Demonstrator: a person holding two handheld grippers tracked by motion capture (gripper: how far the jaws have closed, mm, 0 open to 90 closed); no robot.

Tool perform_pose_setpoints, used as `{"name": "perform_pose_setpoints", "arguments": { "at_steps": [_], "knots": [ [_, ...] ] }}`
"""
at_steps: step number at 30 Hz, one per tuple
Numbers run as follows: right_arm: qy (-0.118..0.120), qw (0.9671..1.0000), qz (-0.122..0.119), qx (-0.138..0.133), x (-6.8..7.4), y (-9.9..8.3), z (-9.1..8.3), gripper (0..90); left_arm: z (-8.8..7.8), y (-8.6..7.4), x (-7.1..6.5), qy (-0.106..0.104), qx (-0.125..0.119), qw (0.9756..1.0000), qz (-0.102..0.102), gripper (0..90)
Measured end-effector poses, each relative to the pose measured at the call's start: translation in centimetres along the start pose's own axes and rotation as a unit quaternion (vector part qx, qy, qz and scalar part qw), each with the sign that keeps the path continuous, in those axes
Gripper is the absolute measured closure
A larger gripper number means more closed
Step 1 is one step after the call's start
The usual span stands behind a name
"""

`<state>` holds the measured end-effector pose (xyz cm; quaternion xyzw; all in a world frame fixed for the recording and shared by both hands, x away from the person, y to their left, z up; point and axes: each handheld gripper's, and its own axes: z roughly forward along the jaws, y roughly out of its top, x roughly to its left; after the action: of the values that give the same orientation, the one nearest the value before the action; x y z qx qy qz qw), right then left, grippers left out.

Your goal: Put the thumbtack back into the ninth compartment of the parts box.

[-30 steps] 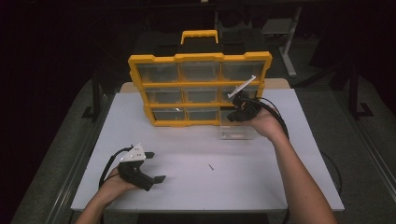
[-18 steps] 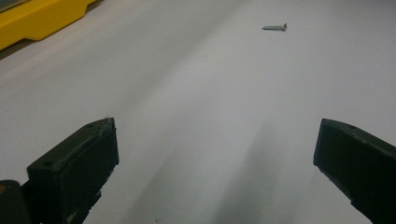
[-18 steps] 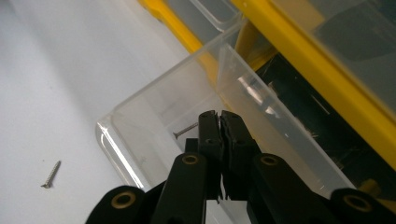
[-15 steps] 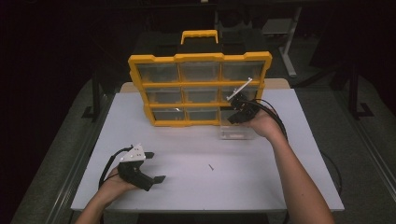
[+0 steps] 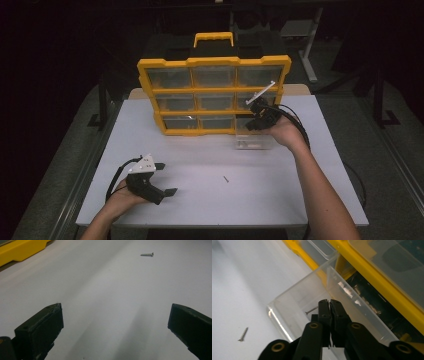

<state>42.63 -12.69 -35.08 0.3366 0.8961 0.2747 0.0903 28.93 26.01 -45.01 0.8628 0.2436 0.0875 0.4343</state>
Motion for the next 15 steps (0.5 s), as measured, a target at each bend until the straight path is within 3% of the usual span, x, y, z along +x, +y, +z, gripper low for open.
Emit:
{"name": "perform_pose_setpoints", "arguments": {
  "at_steps": [15],
  "knots": [
    [0.026, 0.9994, -0.012, -0.016, 1.9, -0.3, -2.1, 89.0, 0.0, 0.0, 0.0, -0.001, 0.0, 1.0, 0.0, 0.0]
  ]
}}
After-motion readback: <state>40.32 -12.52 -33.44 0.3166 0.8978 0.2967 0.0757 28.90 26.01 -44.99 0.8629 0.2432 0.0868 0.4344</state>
